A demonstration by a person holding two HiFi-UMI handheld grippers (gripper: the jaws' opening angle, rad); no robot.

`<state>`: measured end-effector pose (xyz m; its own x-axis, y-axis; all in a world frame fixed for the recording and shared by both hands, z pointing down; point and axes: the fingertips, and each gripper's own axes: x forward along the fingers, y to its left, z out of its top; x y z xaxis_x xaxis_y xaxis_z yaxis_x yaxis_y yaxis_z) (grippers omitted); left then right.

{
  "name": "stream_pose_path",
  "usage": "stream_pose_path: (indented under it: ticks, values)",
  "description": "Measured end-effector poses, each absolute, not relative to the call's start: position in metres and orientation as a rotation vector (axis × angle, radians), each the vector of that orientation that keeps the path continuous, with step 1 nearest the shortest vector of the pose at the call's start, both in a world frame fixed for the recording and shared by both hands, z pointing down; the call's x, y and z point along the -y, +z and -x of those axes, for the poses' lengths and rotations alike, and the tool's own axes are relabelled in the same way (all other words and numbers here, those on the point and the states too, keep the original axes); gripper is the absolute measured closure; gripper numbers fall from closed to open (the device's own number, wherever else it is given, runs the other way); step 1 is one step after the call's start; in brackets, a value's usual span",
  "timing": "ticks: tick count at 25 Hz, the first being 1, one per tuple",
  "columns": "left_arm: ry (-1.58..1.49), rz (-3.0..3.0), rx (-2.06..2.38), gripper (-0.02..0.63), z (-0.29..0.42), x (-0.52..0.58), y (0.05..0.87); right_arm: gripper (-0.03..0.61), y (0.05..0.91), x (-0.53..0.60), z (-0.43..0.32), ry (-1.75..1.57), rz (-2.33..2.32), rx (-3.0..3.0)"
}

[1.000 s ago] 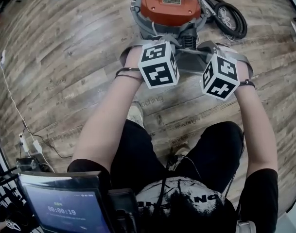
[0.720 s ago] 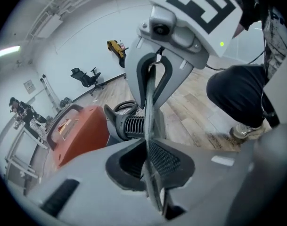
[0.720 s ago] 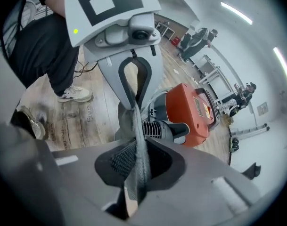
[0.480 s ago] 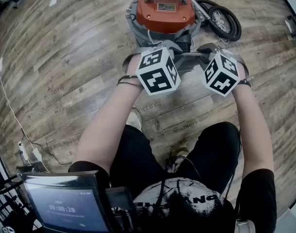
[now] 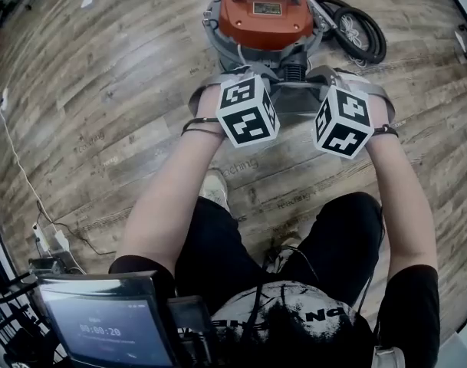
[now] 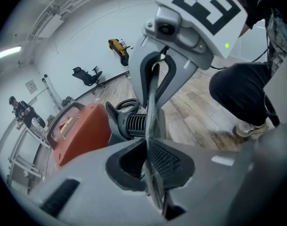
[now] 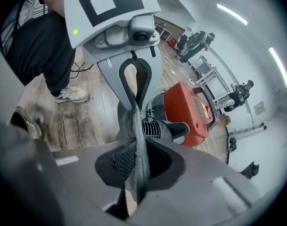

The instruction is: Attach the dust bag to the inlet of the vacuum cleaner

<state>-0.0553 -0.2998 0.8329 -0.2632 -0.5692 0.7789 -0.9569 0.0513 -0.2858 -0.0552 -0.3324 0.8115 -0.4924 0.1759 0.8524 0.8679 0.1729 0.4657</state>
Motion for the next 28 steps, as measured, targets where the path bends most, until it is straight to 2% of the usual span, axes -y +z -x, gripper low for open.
stream_pose_path:
  ticks: [10, 20, 28]
  values:
    - [1.041, -1.584, 1.97, 0.588, 0.06, 0.32, 0.809, 0.532, 0.826, 0.357, 0.067, -1.116, 0.888, 1.927]
    - [0.985, -1.51, 1.944, 0.583, 0.074, 0.305, 0.83, 0.535, 0.808, 0.335, 0.07, -1.254, 0.952, 1.869]
    - [0.987, -1.551, 1.965, 0.586, 0.074, 0.315, 0.82, 0.551, 0.809, 0.349, 0.071, -1.077, 0.929, 1.957]
